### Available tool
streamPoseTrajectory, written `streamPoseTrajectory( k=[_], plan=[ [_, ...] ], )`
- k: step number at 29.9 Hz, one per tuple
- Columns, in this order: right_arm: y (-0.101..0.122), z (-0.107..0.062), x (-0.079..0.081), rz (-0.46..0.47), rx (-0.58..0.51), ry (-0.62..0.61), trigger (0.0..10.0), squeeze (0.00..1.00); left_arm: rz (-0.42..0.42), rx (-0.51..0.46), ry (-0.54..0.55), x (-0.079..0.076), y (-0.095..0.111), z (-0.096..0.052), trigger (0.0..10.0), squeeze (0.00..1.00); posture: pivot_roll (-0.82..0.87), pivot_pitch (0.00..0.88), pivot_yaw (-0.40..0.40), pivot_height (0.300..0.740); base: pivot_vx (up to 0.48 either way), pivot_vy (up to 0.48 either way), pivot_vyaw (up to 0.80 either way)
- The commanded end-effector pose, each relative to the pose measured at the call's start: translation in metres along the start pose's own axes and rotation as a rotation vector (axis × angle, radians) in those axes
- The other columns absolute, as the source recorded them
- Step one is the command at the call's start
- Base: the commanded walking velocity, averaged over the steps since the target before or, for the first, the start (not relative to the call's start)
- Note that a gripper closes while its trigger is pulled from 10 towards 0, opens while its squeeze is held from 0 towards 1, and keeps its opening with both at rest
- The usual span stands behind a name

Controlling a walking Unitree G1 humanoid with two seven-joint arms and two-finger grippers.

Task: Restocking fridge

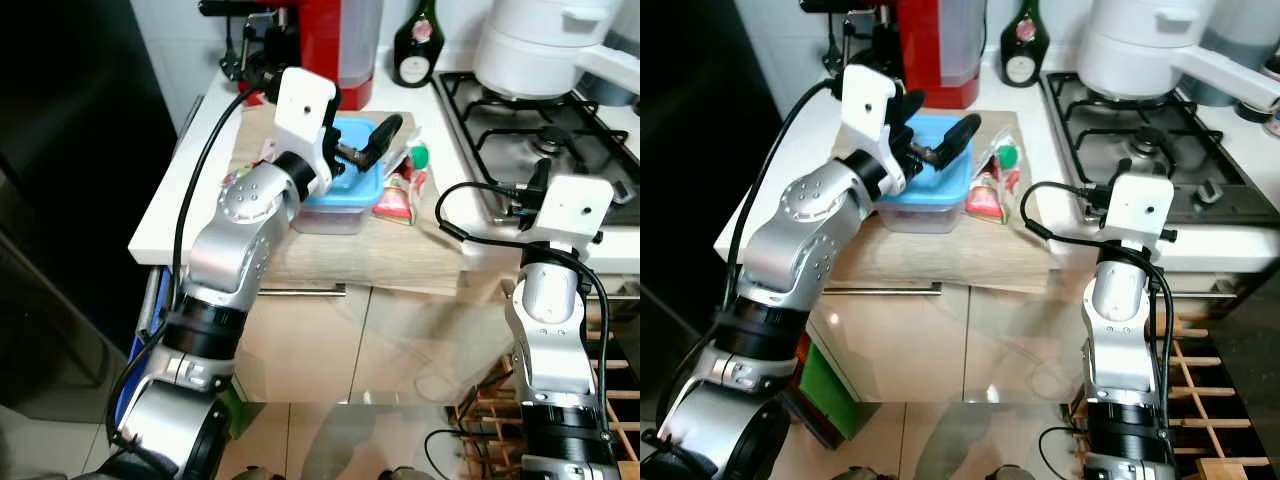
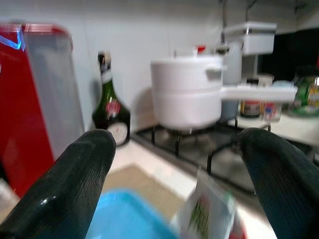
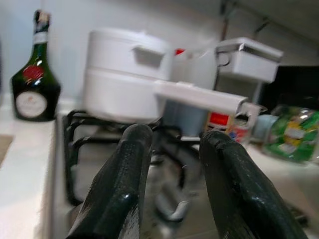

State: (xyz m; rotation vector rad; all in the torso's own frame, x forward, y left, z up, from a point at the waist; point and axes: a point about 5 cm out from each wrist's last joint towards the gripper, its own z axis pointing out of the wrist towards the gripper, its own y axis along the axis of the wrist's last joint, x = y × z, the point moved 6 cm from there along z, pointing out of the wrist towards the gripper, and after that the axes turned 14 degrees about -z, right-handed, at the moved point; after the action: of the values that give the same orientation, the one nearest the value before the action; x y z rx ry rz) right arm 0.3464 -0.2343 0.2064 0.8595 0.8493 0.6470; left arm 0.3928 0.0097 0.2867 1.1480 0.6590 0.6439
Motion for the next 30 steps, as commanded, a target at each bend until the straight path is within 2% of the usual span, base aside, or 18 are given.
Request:
streamPoseTrajectory(
  k=[1,3,4,5,7,10,11,14,15,16,18,19,21,28,30],
  plan=[
    [0.015,0.003,-0.003,-0.001,-0.040,-0.021,10.0,0.00,0.016,-0.029,0.013,0.001,0.010,0.005,10.0,1.00,-0.14,0.000,0.078,0.740,0.000,0.000,0.00],
    [0.023,0.004,-0.002,-0.001,-0.063,-0.014,10.0,0.00,-0.012,0.002,0.018,0.002,0.008,0.016,10.0,1.00,-0.15,0.000,0.069,0.740,0.000,0.000,0.00],
    [0.023,0.004,-0.002,-0.001,-0.063,-0.014,10.0,0.00,-0.012,0.002,0.018,0.002,0.008,0.016,10.0,1.00,-0.15,0.000,0.069,0.740,0.000,0.000,0.00],
    [0.027,0.002,0.001,0.013,-0.072,-0.002,10.0,0.00,-0.040,0.072,0.072,0.011,-0.008,0.023,10.0,0.00,-0.15,0.000,0.061,0.740,0.000,0.000,0.00],
    [0.029,0.001,0.004,0.027,-0.077,0.013,10.0,0.00,-0.059,0.115,0.113,0.018,-0.019,0.025,10.0,0.00,-0.15,0.000,0.059,0.740,0.000,0.000,0.00],
    [0.038,-0.002,0.006,0.053,-0.110,0.045,10.0,0.00,-0.084,0.125,0.128,0.020,-0.025,0.030,10.0,0.00,-0.17,0.000,0.053,0.740,0.000,0.000,0.00],
    [0.043,-0.006,0.007,0.070,-0.133,0.081,10.0,0.00,-0.119,0.146,0.145,0.022,-0.033,0.035,10.0,0.00,-0.19,0.000,0.049,0.740,0.000,0.000,0.00],
    [0.040,-0.009,0.009,0.061,-0.109,0.114,10.0,0.00,-0.108,0.167,0.132,0.018,-0.038,0.038,10.0,0.00,-0.19,0.000,0.049,0.740,0.000,0.000,0.00],
    [0.033,-0.015,0.013,0.086,-0.046,0.188,10.0,0.00,-0.124,0.177,0.147,0.017,-0.042,0.043,10.0,0.00,-0.21,0.000,0.053,0.740,0.000,0.000,0.00],
    [0.033,-0.015,0.013,0.086,-0.046,0.188,10.0,0.00,-0.124,0.177,0.147,0.017,-0.042,0.043,10.0,0.00,-0.21,0.000,0.053,0.740,0.000,0.000,0.00],
    [0.031,-0.026,0.024,0.138,-0.014,0.321,10.0,0.00,-0.136,0.165,0.155,0.016,-0.040,0.048,10.0,0.00,-0.24,0.001,0.059,0.740,0.000,0.000,0.00],
    [0.031,-0.026,0.024,0.138,-0.014,0.321,10.0,0.00,-0.136,0.165,0.155,0.016,-0.040,0.048,10.0,0.00,-0.24,0.001,0.059,0.740,0.000,0.000,0.00],
    [0.038,-0.035,0.029,0.214,-0.030,0.483,10.0,0.00,-0.143,0.129,0.151,0.014,-0.029,0.053,10.0,0.00,-0.25,0.004,0.073,0.740,0.000,0.000,0.00],
    [0.037,-0.033,0.024,0.246,-0.006,0.583,10.0,0.00,-0.116,0.107,0.153,0.015,-0.022,0.056,10.0,0.00,-0.26,0.004,0.083,0.740,0.000,0.000,0.00],
    [0.040,-0.036,0.026,0.292,0.008,0.687,10.0,0.00,-0.115,0.102,0.150,0.013,-0.020,0.058,10.0,0.00,-0.26,0.007,0.085,0.740,0.000,0.000,0.00]
  ],
)
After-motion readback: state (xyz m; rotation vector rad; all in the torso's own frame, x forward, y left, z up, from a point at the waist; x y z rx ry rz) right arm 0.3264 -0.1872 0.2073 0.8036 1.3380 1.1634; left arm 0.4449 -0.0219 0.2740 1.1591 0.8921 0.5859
